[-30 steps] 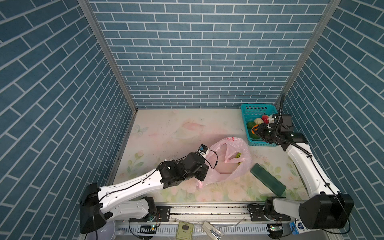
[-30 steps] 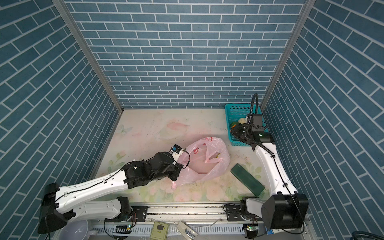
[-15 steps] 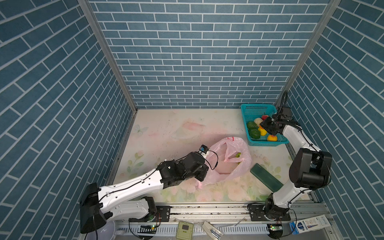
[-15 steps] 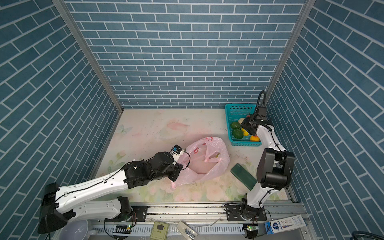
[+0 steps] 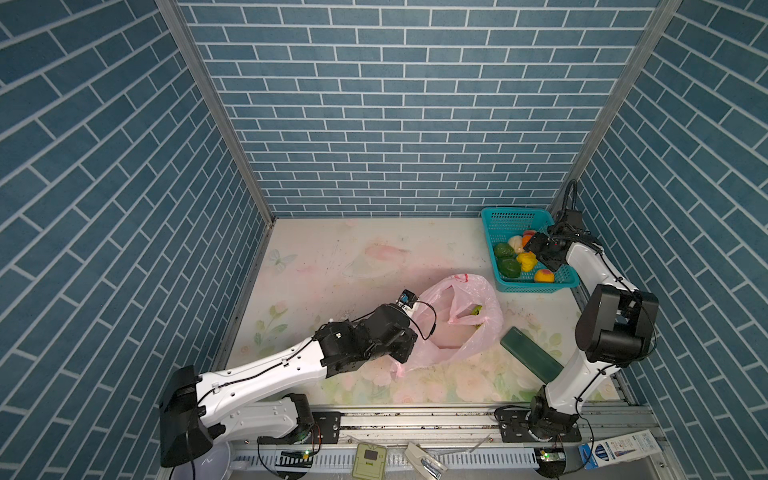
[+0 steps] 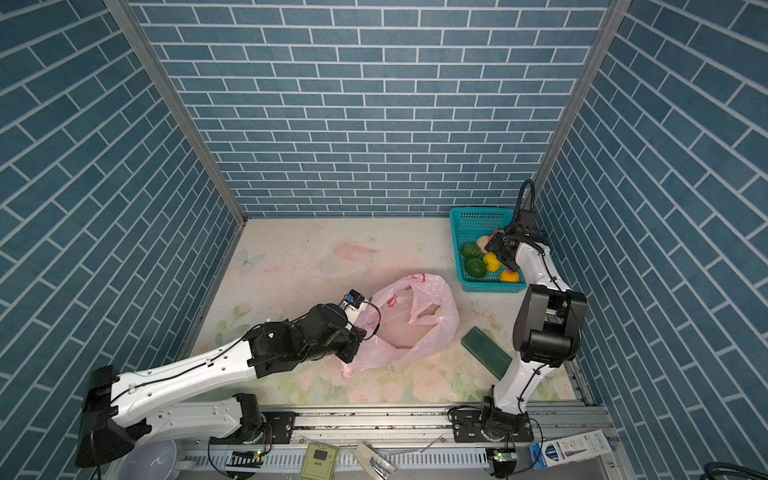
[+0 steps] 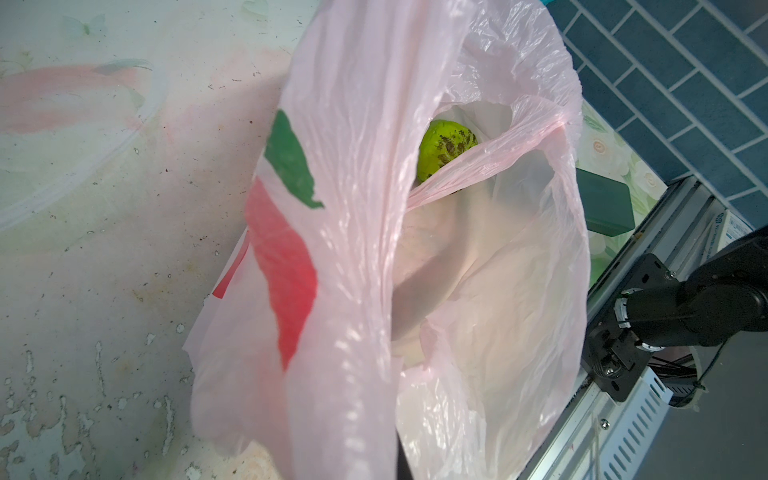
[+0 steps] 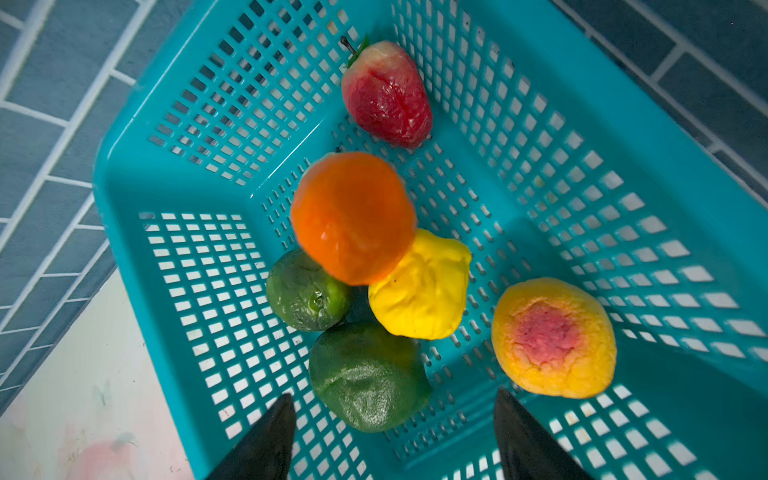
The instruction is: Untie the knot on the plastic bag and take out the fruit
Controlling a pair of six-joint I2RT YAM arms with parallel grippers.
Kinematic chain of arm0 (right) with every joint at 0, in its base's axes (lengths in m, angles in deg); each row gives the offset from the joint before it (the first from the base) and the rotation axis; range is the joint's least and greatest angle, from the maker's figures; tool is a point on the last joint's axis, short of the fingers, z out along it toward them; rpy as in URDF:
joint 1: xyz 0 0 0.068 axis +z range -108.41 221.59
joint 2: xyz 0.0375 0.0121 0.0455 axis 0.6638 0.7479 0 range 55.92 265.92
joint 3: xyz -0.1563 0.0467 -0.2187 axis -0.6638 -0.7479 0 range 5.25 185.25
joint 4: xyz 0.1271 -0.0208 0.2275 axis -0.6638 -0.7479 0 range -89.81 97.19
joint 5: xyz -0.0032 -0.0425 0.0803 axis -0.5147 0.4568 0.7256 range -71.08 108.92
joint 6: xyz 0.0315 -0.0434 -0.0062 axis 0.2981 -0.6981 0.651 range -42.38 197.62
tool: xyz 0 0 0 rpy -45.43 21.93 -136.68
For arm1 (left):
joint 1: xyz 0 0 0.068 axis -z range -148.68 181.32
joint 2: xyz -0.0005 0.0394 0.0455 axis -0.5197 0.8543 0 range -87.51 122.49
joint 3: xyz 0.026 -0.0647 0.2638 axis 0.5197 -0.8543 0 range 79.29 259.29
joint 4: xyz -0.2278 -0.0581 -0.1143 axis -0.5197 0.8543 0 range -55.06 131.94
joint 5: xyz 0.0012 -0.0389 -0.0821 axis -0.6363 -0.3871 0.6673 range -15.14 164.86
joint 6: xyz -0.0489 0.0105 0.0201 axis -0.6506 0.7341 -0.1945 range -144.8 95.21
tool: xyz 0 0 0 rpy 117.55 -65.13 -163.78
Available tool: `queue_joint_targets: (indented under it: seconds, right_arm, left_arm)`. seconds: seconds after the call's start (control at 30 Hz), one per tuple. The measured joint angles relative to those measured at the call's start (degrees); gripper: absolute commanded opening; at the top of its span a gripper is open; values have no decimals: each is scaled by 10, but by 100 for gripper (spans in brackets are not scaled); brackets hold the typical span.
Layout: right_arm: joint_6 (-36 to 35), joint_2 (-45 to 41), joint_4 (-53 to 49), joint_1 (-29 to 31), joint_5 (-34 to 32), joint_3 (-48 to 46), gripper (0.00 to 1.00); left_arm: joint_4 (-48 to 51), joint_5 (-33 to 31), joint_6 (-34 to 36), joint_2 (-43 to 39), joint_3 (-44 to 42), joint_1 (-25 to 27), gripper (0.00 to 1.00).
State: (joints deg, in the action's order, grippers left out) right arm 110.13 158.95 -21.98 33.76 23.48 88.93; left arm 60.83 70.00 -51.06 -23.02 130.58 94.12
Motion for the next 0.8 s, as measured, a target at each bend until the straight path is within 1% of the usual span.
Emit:
queue_joint_targets:
  seconds: [0.13, 0.4, 0.43, 0.47, 0.5, 0.53, 0.57, 0.73, 0.8]
  right_arm:
    - [0, -12, -1, 0, -1, -3, 77]
    - [0, -86, -1, 0, 8, -42, 77]
    - [0, -98, 0, 1, 12, -51, 77]
    - [0, -108, -1, 1, 14, -61, 77]
    - [0, -118, -2, 2, 17, -69, 77]
    - [0, -128, -3, 2, 20, -78, 77]
    - [0, -138, -5, 3, 22, -87, 77]
    - [0, -186, -19, 11, 35, -124, 77]
    - [0, -205, -27, 16, 39, -135, 77]
  left_arm:
    - [0, 0, 0, 0, 0, 0, 0]
    - [3, 3, 0, 0, 0, 0, 0]
    - [3, 4, 0, 0, 0, 0, 7]
    - [4, 5, 0, 0, 0, 0, 23]
    - [4, 5, 2, 0, 0, 0, 35]
    - [5, 7, 2, 0, 1, 0, 46]
    - [9, 9, 2, 0, 3, 0, 54]
    - [54, 10, 21, 0, 46, 0, 79]
    - [73, 9, 37, 1, 76, -1, 85]
